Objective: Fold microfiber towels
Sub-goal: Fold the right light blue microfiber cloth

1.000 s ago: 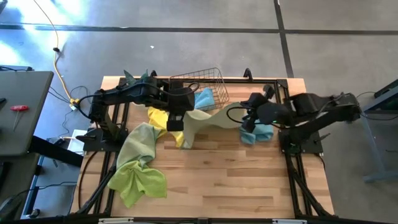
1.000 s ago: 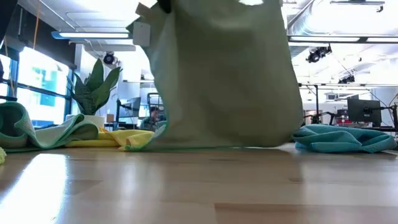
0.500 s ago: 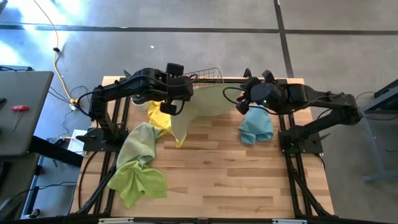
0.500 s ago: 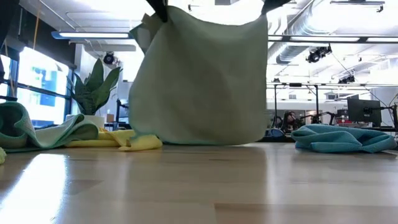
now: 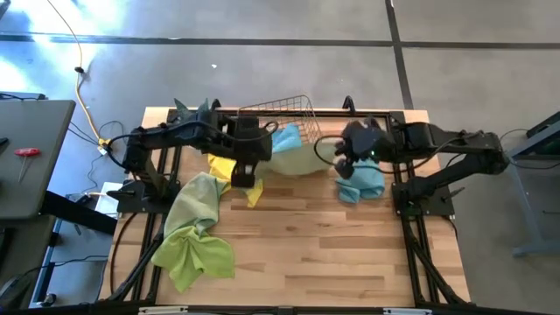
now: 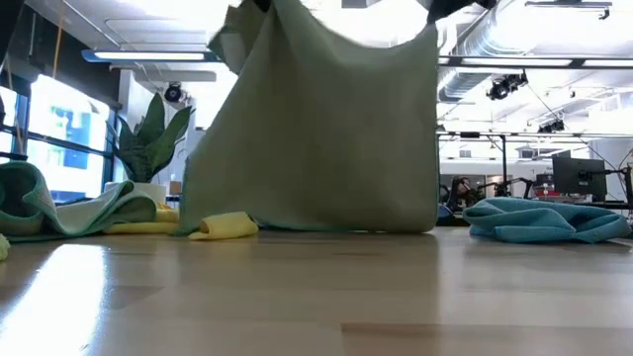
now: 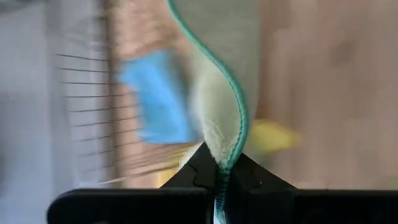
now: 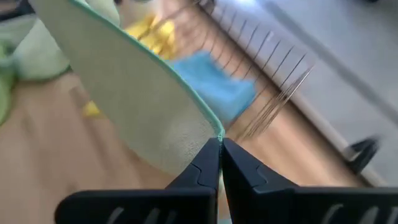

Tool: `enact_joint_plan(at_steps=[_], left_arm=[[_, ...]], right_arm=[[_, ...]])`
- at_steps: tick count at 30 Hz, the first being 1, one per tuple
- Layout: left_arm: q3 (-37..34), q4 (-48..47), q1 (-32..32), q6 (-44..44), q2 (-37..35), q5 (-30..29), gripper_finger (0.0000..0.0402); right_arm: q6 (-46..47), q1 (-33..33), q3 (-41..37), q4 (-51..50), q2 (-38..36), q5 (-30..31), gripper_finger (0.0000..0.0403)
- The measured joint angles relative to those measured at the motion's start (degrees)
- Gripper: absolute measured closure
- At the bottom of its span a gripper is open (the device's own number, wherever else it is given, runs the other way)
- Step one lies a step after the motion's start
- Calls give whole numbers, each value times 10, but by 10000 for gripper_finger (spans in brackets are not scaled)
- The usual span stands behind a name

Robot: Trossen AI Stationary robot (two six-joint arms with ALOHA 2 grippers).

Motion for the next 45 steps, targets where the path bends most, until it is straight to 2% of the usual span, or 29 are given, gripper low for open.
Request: enact_joint_plan(at_steps=[3,7,15,21,24,28,35,39,45], left_arm=[[-36,4,-39,-67,2,28,402],[-121,56,-89,-140,2,59,402],[-291,294,-191,-233,3,165,402],[-369,448,-247,-282,3,207,402],[-403,515,-263,-308,3,220,402],[-443,575,-274,-322,3,275,402],[-486,597,-289,-343,2,331,402],[-487,612,-288,-354,3,411,402],[-486,675,-294,-364,12,441,401]], right_arm=[[68,40,-15,-33,0,-42,403],[144,106,-75,-22,0,-66,403],[295,232,-225,137,1,-128,403],[403,316,-263,225,1,-128,403],[444,347,-267,264,8,-114,403],[475,374,-267,314,47,-99,403],[528,387,-265,327,141,-152,403],[521,395,-241,334,152,-170,403],[449,403,-186,259,150,-154,403]])
